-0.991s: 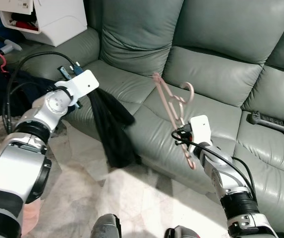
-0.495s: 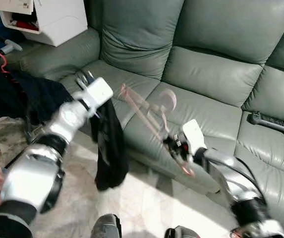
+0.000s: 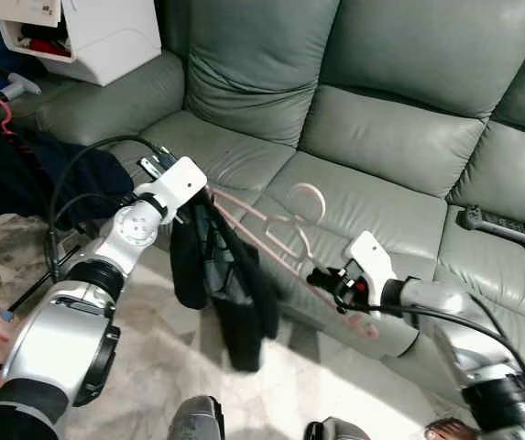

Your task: Hang hanger

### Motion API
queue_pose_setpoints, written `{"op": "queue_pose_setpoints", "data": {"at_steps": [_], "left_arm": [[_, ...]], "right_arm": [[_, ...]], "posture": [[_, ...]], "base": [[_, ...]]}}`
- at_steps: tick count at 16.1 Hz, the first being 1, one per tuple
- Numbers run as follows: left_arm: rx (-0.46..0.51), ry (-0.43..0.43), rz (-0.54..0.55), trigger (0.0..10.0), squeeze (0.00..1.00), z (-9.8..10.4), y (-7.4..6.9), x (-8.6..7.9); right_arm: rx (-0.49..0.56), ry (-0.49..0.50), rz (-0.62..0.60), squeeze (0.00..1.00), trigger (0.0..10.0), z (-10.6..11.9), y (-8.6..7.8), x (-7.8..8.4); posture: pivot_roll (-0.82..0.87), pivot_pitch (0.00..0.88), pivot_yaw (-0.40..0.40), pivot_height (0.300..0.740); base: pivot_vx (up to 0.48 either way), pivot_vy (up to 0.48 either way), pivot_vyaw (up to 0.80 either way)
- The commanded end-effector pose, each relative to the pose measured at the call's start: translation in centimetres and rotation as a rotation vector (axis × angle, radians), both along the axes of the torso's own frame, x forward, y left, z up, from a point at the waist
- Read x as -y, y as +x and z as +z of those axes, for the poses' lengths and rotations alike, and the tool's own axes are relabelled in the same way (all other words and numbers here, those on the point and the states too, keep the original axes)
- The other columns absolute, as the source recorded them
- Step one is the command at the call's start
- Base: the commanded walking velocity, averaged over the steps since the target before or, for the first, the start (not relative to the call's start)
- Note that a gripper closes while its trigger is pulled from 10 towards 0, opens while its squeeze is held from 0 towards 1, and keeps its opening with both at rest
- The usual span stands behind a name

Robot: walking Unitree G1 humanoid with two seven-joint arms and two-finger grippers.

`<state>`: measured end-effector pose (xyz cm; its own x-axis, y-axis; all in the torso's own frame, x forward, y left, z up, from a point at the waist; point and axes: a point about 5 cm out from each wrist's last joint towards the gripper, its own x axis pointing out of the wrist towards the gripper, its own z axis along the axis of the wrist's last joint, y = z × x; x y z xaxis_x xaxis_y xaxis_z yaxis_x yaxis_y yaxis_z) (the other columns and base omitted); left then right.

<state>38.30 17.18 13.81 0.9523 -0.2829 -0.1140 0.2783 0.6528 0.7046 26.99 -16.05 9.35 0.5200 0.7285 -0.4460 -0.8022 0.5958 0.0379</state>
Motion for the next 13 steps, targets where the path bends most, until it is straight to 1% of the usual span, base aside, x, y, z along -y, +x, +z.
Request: {"op": "queue_pose_setpoints", "data": {"at_steps": [1,4,5,7,8,10,11,12,13], "left_arm": [[0.099,-0.013,-0.019,10.0,0.0,2.2,0.6,0.2],[0.143,-0.028,-0.025,10.0,0.0,2.9,0.6,0.1],[0.145,-0.026,-0.023,10.0,0.0,3.0,0.6,0.1],[0.156,-0.023,-0.02,10.0,0.0,3.1,0.6,-0.2],[0.154,-0.056,-0.06,10.0,0.0,3.3,0.5,0.1],[0.166,-0.086,-0.124,10.0,0.0,3.8,0.3,0.7],[0.159,-0.099,-0.149,10.0,0.0,3.8,0.2,0.7],[0.167,-0.078,-0.155,10.0,0.0,3.7,0.1,0.7],[0.156,-0.077,-0.167,10.0,0.0,3.5,0.0,0.5]], "right_arm": [[-0.02,0.022,0.07,0.0,10.0,0.2,-0.6,-0.9],[-0.073,0.006,0.123,0.0,10.0,-0.5,-1.4,-1.2],[-0.075,0.005,0.126,0.0,10.0,-0.5,-1.5,-1.2],[-0.11,0.009,0.155,0.0,10.0,-0.4,-2.0,-1.2],[-0.121,-0.001,0.144,0.0,10.0,-0.7,-2.0,-0.9],[-0.112,-0.031,0.084,0.0,10.0,-1.2,-1.5,-0.4],[-0.111,-0.033,0.083,0.0,10.0,-1.2,-1.4,-0.3],[-0.103,-0.032,0.074,0.0,10.0,-1.1,-1.3,-0.2],[-0.086,-0.044,0.025,0.0,10.0,-1.1,-0.8,0.3]], "posture": [[-0.04,0.049,0.056,0.74],[-0.03,0.048,0.052,0.74],[-0.03,0.048,0.052,0.74],[-0.03,0.048,0.051,0.74],[-0.03,0.048,0.051,0.74],[-0.03,0.051,0.054,0.74],[-0.03,0.051,0.054,0.74],[-0.03,0.051,0.054,0.74],[-0.03,0.051,0.054,0.74]], "base": [[0.0,0.0,0.0],[0.0,0.0,0.0],[0.0,0.0,0.0],[0.0,0.0,0.0],[0.0,0.0,0.0],[0.0,0.0,0.0],[0.0,0.0,0.0],[0.0,0.0,0.0],[0.0,0.0,0.0]]}}
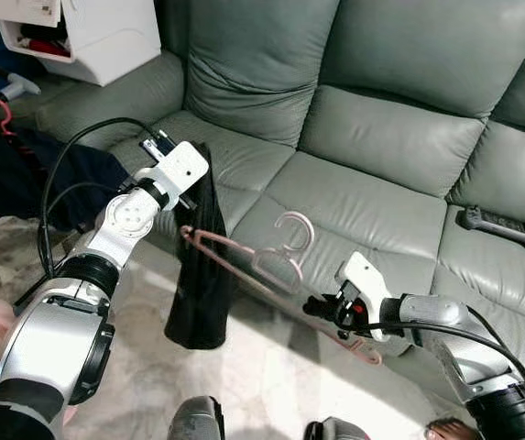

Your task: Hang hanger

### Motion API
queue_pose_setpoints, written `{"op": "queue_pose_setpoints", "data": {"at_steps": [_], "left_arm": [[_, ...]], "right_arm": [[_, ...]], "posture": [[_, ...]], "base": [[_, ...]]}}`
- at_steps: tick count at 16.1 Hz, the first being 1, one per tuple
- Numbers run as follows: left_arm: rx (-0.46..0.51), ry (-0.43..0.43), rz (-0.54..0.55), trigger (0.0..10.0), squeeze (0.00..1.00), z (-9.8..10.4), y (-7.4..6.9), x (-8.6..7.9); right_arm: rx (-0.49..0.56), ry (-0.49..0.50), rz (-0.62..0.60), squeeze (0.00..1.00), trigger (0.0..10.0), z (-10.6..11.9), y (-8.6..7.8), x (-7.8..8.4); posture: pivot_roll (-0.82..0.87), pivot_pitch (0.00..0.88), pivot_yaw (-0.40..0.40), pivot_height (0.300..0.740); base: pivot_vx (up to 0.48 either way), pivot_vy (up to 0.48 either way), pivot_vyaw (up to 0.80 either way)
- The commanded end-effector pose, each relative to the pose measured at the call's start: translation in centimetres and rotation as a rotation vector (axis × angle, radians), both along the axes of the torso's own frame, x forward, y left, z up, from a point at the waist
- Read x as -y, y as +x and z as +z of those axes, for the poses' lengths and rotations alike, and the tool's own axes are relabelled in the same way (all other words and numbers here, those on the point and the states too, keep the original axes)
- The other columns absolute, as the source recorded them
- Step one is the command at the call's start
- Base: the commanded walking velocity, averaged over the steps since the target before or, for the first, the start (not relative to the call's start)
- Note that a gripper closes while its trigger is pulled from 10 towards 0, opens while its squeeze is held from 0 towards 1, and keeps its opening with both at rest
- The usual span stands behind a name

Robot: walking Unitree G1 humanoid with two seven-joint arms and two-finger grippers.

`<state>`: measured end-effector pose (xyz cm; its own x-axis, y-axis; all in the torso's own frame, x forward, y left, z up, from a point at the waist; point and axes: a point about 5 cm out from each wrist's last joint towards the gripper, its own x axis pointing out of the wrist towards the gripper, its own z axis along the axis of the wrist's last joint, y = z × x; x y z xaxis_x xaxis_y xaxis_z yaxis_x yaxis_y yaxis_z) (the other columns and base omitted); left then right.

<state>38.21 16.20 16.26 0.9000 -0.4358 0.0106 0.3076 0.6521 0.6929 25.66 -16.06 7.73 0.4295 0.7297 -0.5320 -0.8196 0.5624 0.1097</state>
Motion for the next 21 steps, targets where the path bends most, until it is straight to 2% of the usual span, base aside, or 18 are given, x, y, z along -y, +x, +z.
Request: {"op": "queue_pose_setpoints", "data": {"at_steps": [1,4,7,10,12,14,16,17,18,19,21], "left_arm": [[0.05,-0.006,-0.003,10.0,0.0,1.0,0.0,-0.6],[0.065,0.015,0.004,10.0,0.0,1.1,-0.1,-1.3],[0.071,0.024,0.014,10.0,0.0,1.2,-0.2,-1.8],[0.073,0.028,0.005,10.0,0.0,1.0,-0.3,-1.5],[0.081,0.105,0.077,10.0,0.0,0.3,-0.1,-1.8],[0.049,0.158,0.187,10.0,0.0,-0.8,0.1,-2.6],[-0.013,0.15,0.246,10.0,0.0,-2.0,-0.1,-3.2],[-0.075,0.113,0.272,10.0,0.0,-3.1,-0.5,-3.5],[-0.164,-0.001,0.313,10.0,0.0,-4.8,-1.1,-3.8],[-0.214,-0.082,0.347,10.0,0.0,-5.9,-1.6,-3.8],[-0.197,-0.15,0.33,10.0,0.0,-5.9,-1.7,-3.1]], "right_arm": [[0.043,-0.01,-0.029,0.0,10.0,0.6,0.7,0.5],[0.071,-0.027,-0.129,0.0,10.0,0.5,1.5,1.5],[0.05,0.023,-0.101,0.0,10.0,0.7,0.9,1.3],[0.052,0.022,-0.091,0.0,10.0,0.6,0.8,1.4],[0.048,0.14,0.029,0.0,10.0,2.3,-0.1,0.2],[0.076,0.163,0.075,0.0,10.0,3.4,-0.2,0.4],[0.095,0.142,0.079,0.0,10.0,3.6,-0.1,1.1],[0.095,0.114,0.073,0.0,10.0,3.6,-0.1,1.7],[0.081,0.056,0.058,0.0,10.0,3.1,0.0,2.6],[0.057,0.02,0.064,0.0,10.0,2.8,-0.2,2.9],[0.041,-0.029,0.055,0.0,10.0,2.3,-0.5,3.5]], "posture": [[-0.03,0.051,0.054,0.74],[-0.03,0.056,0.054,0.74],[-0.04,0.058,0.052,0.74],[-0.04,0.057,0.05,0.74],[-0.04,0.057,0.05,0.74],[-0.04,0.055,0.052,0.74],[-0.05,0.055,0.053,0.74],[-0.05,0.057,0.055,0.74],[-0.06,0.059,0.055,0.74],[-0.06,0.059,0.055,0.74],[-0.06,0.064,0.049,0.74]], "base": [[0.0,0.0,0.0],[0.0,0.0,0.0],[0.0,0.0,0.0],[0.0,0.0,0.0],[0.0,0.0,0.0],[0.0,0.0,0.0],[0.0,0.0,0.0],[0.0,0.0,0.0],[0.0,0.0,0.0],[0.0,0.0,0.0],[0.0,0.0,0.0]]}}
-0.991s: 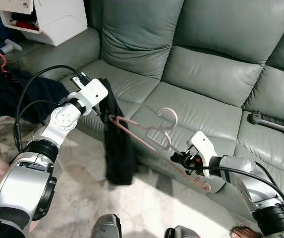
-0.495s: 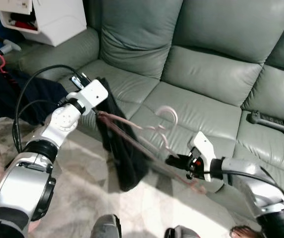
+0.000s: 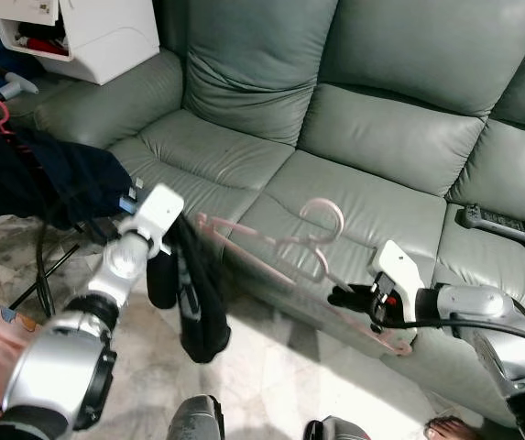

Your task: Hang hanger

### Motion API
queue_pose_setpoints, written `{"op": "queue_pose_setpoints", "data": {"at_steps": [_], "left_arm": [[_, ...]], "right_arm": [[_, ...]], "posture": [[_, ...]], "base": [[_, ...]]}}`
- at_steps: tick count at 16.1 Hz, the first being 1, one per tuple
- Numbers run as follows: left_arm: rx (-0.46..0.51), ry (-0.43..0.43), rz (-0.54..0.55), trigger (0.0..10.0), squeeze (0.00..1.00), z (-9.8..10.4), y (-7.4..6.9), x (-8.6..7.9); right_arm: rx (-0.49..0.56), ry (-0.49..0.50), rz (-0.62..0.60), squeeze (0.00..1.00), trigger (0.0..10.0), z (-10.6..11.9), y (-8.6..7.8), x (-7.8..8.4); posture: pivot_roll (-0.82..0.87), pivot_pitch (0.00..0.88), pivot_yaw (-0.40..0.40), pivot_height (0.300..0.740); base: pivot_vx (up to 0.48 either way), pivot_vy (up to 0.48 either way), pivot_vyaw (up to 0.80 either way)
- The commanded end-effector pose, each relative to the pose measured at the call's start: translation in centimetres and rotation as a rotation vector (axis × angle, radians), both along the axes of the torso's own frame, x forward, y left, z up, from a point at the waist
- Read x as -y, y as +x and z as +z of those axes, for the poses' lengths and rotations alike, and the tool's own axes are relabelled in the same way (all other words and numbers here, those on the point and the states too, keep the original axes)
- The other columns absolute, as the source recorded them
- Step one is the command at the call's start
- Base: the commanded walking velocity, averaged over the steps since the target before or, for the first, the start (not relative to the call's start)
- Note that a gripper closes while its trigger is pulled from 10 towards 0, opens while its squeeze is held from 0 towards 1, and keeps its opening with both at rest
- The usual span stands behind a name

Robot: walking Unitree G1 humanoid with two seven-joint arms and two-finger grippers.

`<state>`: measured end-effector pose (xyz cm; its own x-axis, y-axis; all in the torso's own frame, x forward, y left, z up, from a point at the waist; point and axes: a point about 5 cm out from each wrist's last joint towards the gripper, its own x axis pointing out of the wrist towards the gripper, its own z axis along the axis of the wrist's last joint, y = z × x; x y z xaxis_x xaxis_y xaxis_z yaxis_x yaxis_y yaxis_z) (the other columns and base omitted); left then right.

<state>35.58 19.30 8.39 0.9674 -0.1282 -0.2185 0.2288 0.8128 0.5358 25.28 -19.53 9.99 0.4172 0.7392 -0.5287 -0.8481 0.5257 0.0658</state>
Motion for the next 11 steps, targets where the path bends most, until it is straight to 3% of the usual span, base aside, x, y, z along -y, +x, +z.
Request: {"op": "queue_pose_setpoints", "data": {"at_steps": [1,6,7,9,11], "left_arm": [[0.11,-0.051,-0.036,10.0,0.0,2.4,1.0,0.5],[0.269,-0.034,-0.297,10.0,0.0,5.2,0.7,2.6],[0.3,0.018,-0.378,10.0,0.0,5.7,0.4,3.1],[0.31,0.074,-0.428,10.0,0.0,5.8,0.0,2.9],[0.29,0.126,-0.375,10.0,0.0,5.4,0.1,1.7]], "right_arm": [[-0.006,-0.023,0.0,0.0,10.0,-0.2,-0.1,0.3],[-0.02,-0.047,-0.011,0.0,10.0,-1.3,0.0,0.7],[-0.018,-0.056,-0.009,0.0,10.0,-1.4,0.1,0.7],[0.002,-0.06,-0.009,0.0,10.0,-1.0,0.4,1.0],[0.023,-0.045,0.009,0.0,10.0,-0.2,0.6,1.1]], "posture": [[-0.06,0.064,0.048,0.74],[-0.05,0.067,0.044,0.74],[-0.05,0.067,0.044,0.74],[-0.05,0.068,0.039,0.74],[-0.05,0.065,0.041,0.74]], "base": [[0.0,0.0,0.0],[0.0,0.0,0.0],[0.0,0.0,0.0],[0.0,0.0,0.0],[0.0,0.0,0.0]]}}
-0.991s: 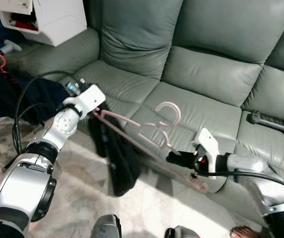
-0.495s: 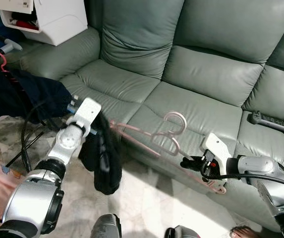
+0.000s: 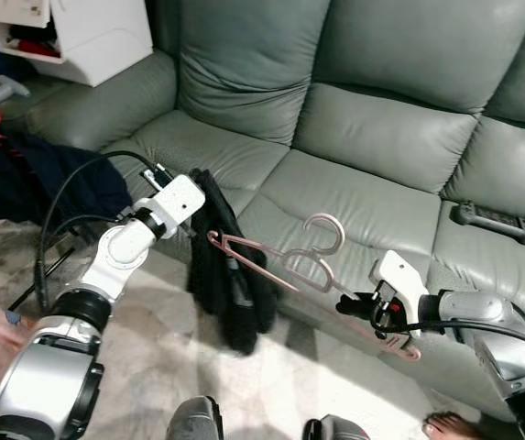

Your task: Hang hanger

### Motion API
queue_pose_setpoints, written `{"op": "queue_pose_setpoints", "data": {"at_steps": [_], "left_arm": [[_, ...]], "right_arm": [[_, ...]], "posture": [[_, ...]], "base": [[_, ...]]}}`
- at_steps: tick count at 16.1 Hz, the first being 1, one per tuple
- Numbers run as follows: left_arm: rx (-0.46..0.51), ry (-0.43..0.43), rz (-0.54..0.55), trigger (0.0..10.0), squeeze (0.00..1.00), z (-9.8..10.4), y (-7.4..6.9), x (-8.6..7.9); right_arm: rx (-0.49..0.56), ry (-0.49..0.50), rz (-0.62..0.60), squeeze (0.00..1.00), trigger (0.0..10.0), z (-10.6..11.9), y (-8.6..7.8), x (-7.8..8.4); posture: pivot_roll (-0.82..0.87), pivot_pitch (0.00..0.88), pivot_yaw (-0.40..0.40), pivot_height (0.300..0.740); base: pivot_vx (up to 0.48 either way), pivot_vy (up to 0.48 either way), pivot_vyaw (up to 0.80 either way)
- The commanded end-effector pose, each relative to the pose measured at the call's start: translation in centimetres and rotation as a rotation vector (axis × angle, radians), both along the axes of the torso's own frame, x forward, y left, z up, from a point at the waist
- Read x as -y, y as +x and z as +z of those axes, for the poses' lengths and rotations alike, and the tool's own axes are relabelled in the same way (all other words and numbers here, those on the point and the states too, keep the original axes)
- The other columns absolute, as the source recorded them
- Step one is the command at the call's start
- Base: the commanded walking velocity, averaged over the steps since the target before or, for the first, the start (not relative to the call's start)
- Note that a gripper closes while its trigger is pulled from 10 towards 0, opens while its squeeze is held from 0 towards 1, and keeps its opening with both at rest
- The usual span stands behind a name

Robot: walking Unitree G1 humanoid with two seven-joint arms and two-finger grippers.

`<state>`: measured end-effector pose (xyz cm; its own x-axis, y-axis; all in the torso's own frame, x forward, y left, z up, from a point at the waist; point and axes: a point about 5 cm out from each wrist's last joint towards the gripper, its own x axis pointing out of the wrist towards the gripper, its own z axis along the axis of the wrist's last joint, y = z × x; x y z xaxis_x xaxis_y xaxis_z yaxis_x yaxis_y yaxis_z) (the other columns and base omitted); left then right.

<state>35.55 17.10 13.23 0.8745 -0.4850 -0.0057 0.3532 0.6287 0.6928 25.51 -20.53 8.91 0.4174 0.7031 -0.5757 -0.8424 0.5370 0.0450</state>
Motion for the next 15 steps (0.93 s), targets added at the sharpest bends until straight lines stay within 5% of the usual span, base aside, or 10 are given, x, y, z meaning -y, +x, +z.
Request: {"op": "queue_pose_setpoints", "data": {"at_steps": [1,5,7,9,12,13,15], "left_arm": [[0.03,0.041,0.059,10.0,0.0,0.3,0.3,-1.1],[0.006,0.06,0.346,10.0,0.0,-0.3,1.2,-3.7],[0.008,0.059,0.344,10.0,0.0,-0.2,1.3,-3.5],[-0.01,0.03,0.309,10.0,0.0,-0.5,1.1,-3.0],[-0.048,0.003,0.29,10.0,0.0,-1.1,0.8,-2.8],[-0.117,-0.095,0.219,10.0,0.0,-1.6,0.5,-2.1],[-0.17,-0.142,0.178,10.0,0.0,-2.3,0.0,-1.8]], "right_arm": [[0.041,0.045,0.03,0.0,10.0,1.5,0.4,0.0],[-0.069,0.025,0.169,0.0,10.0,0.8,-1.8,-0.5],[-0.075,-0.002,0.166,0.0,10.0,0.4,-2.0,-0.3],[0.023,-0.17,0.029,0.0,10.0,-0.9,-0.3,1.6],[0.135,-0.186,-0.092,0.0,10.0,-0.2,1.4,2.1],[0.173,-0.159,-0.1,0.0,10.0,0.3,1.9,1.8],[0.196,-0.116,-0.063,0.0,10.0,0.6,1.9,1.2]], "posture": [[-0.05,0.065,0.041,0.74],[-0.06,0.057,0.036,0.74],[-0.06,0.057,0.036,0.74],[-0.05,0.057,0.041,0.74],[-0.05,0.061,0.043,0.74],[-0.05,0.061,0.043,0.74],[-0.05,0.066,0.041,0.74]], "base": [[0.0,0.0,0.0],[0.0,0.0,0.0],[0.0,0.0,0.0],[0.0,0.0,0.0],[0.0,0.0,0.0],[0.0,0.0,0.0],[0.0,0.0,0.0]]}}
